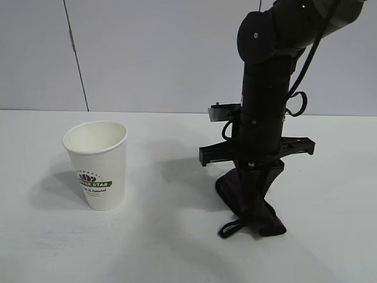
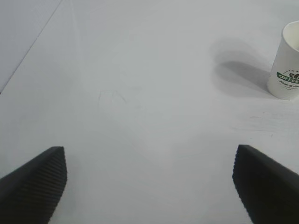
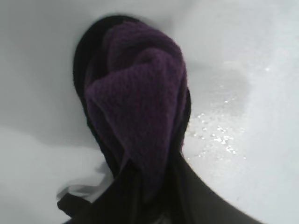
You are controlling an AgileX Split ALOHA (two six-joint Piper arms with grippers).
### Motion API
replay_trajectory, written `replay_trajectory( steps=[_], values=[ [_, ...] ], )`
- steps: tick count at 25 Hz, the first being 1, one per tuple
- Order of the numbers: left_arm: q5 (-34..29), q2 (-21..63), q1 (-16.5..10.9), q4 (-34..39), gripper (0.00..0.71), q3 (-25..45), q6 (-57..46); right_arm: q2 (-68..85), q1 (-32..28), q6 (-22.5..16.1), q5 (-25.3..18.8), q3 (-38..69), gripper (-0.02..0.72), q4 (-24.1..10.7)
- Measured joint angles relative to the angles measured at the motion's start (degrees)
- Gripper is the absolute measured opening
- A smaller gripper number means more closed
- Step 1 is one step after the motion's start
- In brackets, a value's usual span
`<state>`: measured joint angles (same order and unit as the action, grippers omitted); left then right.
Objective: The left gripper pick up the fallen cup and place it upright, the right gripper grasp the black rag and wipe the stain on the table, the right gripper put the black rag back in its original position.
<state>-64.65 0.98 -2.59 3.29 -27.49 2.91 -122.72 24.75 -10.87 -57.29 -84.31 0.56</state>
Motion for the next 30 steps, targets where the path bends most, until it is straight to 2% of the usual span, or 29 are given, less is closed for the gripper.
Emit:
replay_trajectory(
  steps=[2,3,5,8,10,13,18,30],
  values=[
    [0.0,0.0,0.0,0.0,0.694,0.0,0.0,0.0,0.0,0.0,0.1,0.0,0.105,0.3],
    [0.0,0.0,0.0,0.0,0.694,0.0,0.0,0.0,0.0,0.0,0.1,0.0,0.146,0.3],
    [0.0,0.0,0.0,0.0,0.694,0.0,0.0,0.0,0.0,0.0,0.1,0.0,0.281,0.3],
    [0.0,0.0,0.0,0.0,0.694,0.0,0.0,0.0,0.0,0.0,0.2,0.0,0.547,0.3],
    [0.0,0.0,0.0,0.0,0.694,0.0,0.0,0.0,0.0,0.0,0.2,0.0,0.625,0.5],
    [0.0,0.0,0.0,0.0,0.694,0.0,0.0,0.5,0.0,0.0,0.2,0.0,0.661,1.0],
    [0.0,0.0,0.0,0.0,0.694,0.0,0.0,6.9,0.0,0.0,1.8,0.0,0.671,2.1],
    [0.0,0.0,0.0,0.0,0.694,0.0,0.0,41.3,0.0,0.2,0.9,0.0,0.673,3.6]
  ],
)
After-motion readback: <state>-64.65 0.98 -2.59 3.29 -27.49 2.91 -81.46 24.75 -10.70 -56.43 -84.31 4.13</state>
